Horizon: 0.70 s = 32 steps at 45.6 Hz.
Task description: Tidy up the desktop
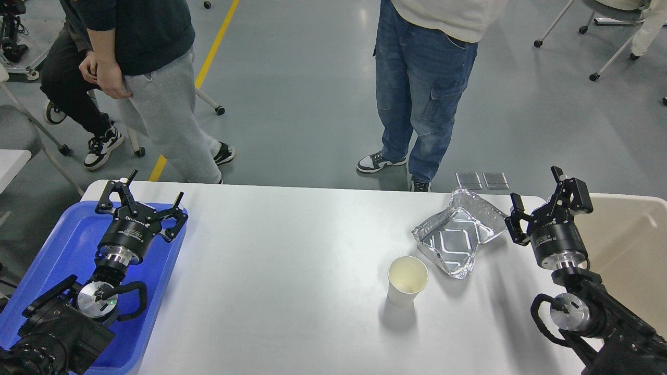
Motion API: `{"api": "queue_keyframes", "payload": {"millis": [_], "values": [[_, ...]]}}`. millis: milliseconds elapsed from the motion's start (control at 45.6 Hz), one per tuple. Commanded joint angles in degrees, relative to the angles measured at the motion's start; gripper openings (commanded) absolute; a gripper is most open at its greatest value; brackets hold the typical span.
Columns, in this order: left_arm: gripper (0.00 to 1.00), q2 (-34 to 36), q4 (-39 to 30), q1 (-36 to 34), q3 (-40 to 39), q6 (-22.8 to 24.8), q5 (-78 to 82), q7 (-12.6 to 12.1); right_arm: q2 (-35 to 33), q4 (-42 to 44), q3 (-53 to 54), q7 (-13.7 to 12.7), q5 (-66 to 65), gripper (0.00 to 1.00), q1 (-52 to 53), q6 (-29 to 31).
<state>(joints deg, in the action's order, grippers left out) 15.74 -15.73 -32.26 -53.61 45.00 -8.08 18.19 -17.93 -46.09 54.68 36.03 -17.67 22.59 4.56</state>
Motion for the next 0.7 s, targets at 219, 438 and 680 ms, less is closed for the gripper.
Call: {"api": "queue_keyframes", "payload": {"millis": [219, 438, 680], "values": [[1.00, 0.00, 0.00, 0.00, 0.00, 0.00, 0.00, -0.09, -0.09, -0.14, -0.01, -0.17, 0.00, 1.00, 0.08, -0.08], [1.00, 0.00, 0.00, 0.00, 0.00, 0.00, 0.00, -0.09, -0.53, -2.16, 0.34, -4.03, 0.09, 1.00, 0.08, -0.08], [1.00, 0.00, 0.00, 0.00, 0.00, 0.00, 0.00, -0.09, -1.84, -3.13, 0.78, -3.77, 0.00, 1.00, -0.45, -0.17]]}}
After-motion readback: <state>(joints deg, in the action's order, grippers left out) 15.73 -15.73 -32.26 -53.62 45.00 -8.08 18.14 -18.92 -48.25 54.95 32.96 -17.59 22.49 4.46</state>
